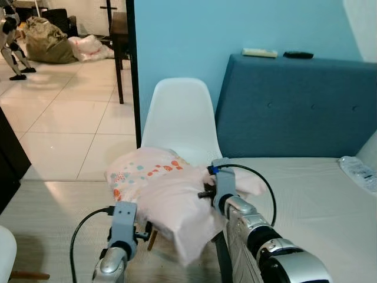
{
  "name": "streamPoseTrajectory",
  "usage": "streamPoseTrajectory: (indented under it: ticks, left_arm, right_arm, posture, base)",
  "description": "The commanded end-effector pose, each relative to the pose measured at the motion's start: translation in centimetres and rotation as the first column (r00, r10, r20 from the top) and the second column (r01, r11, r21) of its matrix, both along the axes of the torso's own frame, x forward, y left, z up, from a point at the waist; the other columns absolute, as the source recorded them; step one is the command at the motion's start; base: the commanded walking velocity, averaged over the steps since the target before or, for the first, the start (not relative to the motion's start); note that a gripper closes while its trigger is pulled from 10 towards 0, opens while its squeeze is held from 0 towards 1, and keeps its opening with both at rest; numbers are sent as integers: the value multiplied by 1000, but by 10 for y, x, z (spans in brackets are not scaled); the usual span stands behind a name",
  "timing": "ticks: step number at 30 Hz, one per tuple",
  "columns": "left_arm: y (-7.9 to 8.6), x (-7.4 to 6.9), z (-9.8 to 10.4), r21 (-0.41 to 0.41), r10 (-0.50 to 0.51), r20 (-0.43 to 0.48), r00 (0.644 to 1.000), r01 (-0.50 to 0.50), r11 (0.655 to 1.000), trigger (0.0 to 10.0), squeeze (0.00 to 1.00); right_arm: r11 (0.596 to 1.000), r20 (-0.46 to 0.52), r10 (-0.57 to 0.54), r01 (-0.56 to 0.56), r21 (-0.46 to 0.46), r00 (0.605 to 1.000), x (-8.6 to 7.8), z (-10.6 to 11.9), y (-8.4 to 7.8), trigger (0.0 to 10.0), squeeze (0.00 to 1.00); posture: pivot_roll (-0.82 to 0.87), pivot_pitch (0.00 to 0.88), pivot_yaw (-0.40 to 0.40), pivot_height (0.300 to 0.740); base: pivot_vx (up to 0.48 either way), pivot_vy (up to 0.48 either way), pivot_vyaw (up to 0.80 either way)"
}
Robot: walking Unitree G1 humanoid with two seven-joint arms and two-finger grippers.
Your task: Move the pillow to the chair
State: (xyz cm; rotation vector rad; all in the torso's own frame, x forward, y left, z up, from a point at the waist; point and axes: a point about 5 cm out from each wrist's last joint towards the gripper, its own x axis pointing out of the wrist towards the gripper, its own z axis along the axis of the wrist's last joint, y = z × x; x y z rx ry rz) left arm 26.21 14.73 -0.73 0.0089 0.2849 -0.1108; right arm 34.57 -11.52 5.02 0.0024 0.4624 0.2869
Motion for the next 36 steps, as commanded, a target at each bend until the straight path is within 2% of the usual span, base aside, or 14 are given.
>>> streamPoseTrajectory:
  ticks: [1,16,19,22,23,27,34,36]
  left_arm:
    - [-1,4,4,0,-9,11,1000,9,1000,10000,0]
    - [-3,6,5,-14,-8,8,1000,8,1000,10000,0]
    - [-2,5,4,-16,3,9,1000,-2,1000,10000,0]
    - [-2,4,2,-10,7,2,1000,-7,1000,10000,0]
    - [-1,3,2,-9,9,0,1000,-9,1000,10000,0]
    - [-2,2,0,-4,7,-4,1000,-7,1000,10000,0]
    - [-4,1,0,-2,2,-5,1000,-2,1000,10000,0]
    - [-4,0,-1,-1,0,-7,1000,0,1000,10000,0]
  right_arm:
    - [1000,22,4,-3,-2,1000,4,6,1,10000,0]
    - [1000,12,25,-25,-2,1000,2,4,3,10000,0]
    - [999,12,52,-53,6,999,1,2,6,10000,0]
    - [989,36,144,-145,29,989,-2,3,16,10000,0]
    - [981,46,193,-194,22,980,-4,4,21,10000,0]
    - [964,79,261,-265,39,962,-6,6,30,10000,0]
    - [962,55,271,-272,5,961,-7,2,29,10000,0]
    - [965,-14,257,-257,-54,966,-11,-7,23,10000,0]
  posture:
    - [157,0,-94,735]
    - [152,0,-94,735]
    - [152,0,-97,735]
    - [150,0,-98,735]
    - [150,0,-98,735]
    - [146,0,-98,735]
    - [143,0,-98,735]
    - [145,0,-96,735]
  base:
    - [480,0,0]
    - [475,0,0]
    - [0,0,0]
    - [0,0,0]
    - [0,0,800]
    - [0,0,800]
    - [0,0,800]
    - [0,0,800]
